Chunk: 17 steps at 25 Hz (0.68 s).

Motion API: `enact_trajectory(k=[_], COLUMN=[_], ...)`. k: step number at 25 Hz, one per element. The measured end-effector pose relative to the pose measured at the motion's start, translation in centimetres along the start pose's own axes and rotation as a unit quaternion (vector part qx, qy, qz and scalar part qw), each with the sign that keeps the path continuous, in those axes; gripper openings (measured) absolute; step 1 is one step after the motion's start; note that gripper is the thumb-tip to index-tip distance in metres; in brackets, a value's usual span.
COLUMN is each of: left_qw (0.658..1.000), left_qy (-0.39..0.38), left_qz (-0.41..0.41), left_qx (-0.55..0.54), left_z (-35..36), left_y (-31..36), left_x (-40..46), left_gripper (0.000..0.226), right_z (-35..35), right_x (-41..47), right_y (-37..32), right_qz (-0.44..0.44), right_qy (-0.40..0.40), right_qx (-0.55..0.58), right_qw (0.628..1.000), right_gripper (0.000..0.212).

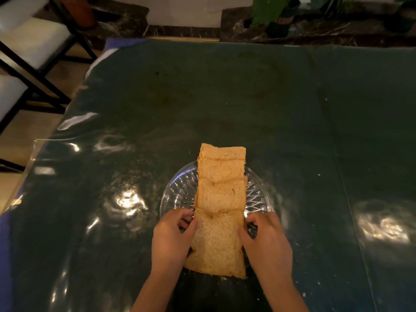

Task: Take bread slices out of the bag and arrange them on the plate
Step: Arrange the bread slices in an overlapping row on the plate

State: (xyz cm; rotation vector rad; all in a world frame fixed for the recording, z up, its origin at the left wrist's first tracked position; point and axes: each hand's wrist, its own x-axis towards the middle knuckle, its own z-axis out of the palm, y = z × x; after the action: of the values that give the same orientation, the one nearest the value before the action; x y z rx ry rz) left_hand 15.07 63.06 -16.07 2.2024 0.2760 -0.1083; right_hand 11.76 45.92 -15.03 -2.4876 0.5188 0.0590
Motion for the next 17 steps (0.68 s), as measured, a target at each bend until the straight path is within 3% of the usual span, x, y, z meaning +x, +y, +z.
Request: enact_trajectory(k=[6, 12, 15, 17], left_qw=[0.998, 0.996, 0.995, 0.981], left_qy=[0.034, 0.027, -0.051, -0.153], left_qz=[-0.016, -0.028, -0.038, -0.067], left_qx=[-0.041, -0.081, -0.071, -0.100], left_z=[0.5, 0.3, 0.0, -0.5], left_y=[0.9, 0.9, 0.6, 0.5], left_x=[-0.3, 0.3, 1.7, 3.1], left_gripper=[0.017, 0.021, 0.052, 0.072], right_z=[0.3, 0.7, 0.9, 0.7], right_x=[0.5, 1.3, 2.6, 3.5], right_y=[-0.9, -0.9, -0.6, -0.8], right_qz=[0.023, 0.038, 0.062, 0.075], right_qy=[0.036, 0.075, -0.026, -0.103], right_qx=[0.086, 0.152, 0.154, 0.224], right_qw=[0.995, 0.985, 0.986, 0.966], right_gripper=[0.012, 0.017, 0.059, 0.067])
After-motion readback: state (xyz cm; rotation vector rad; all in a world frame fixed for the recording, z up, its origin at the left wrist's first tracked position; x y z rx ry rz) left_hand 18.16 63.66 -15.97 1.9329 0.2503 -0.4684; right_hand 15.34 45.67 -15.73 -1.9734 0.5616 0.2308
